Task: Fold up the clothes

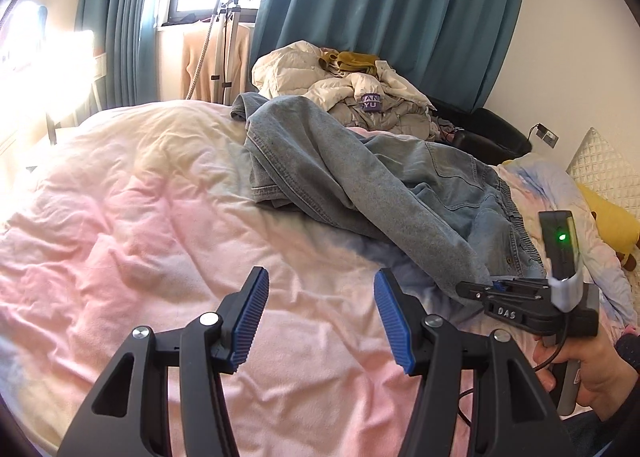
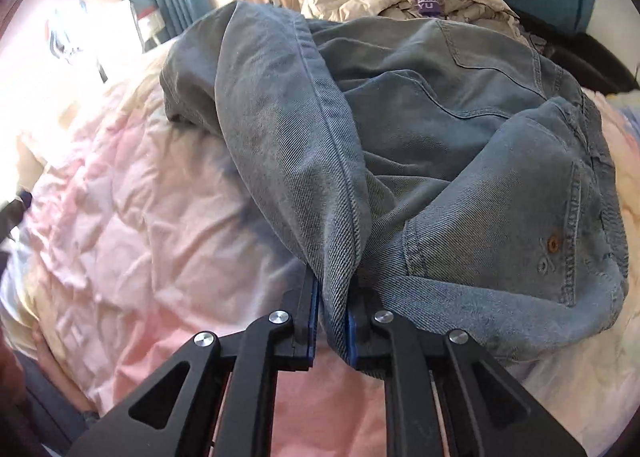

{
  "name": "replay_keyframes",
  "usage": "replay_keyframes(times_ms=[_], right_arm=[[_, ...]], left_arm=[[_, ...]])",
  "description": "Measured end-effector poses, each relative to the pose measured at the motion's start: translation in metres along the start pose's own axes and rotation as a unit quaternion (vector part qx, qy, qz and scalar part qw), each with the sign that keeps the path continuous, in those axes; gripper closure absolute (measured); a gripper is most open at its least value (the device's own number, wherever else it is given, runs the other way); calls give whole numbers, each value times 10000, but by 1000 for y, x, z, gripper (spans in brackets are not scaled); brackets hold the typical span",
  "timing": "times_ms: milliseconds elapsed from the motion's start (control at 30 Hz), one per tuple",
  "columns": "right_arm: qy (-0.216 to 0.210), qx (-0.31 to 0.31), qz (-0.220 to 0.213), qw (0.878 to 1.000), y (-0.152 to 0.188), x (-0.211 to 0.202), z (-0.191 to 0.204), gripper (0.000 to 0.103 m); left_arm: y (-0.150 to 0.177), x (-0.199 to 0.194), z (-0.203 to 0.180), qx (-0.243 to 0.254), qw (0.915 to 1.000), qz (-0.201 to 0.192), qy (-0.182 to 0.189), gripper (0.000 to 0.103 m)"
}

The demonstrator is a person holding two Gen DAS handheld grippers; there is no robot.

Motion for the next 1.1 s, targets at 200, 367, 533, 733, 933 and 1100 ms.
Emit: replay_keyframes(times_ms=[200, 367, 533, 733, 933, 1100], right_arm=[[-1258, 1689, -450, 9765, -12, -52, -48, 75], [-1350, 3925, -1088, 9033, -1, -89, -144, 47], [-1086, 5437, -665, 8296, 25, -62, -214, 38], [-1668, 6107, -622, 7716, 18, -18, -244, 37], [-115, 5481, -936, 8311, -9, -11, -257, 68], [248, 4809, -1839, 8569, -41, -51, -238, 85]], left_arm=[[2, -2, 2, -108, 9999, -8, -41, 47], [8, -2, 1, -138, 9999, 71, -20, 47], [10, 3, -1, -161, 9998, 144, -20, 47], [15, 16, -2, -230, 9992, 321, -36, 47], [18, 31, -2, -361, 9979, 544, 7, 47], [19, 31, -4, -347, 9979, 547, 23, 46]])
Point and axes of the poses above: each gripper's, at about its wrist camera, not at the fingertips, and x roughly the way its jaws point, z to its left, y to its underside, the point moved 4 cm from there along x, roughly the way its jaws point, and after that the axes turned 10 degrees about x, right-handed, at the moved point
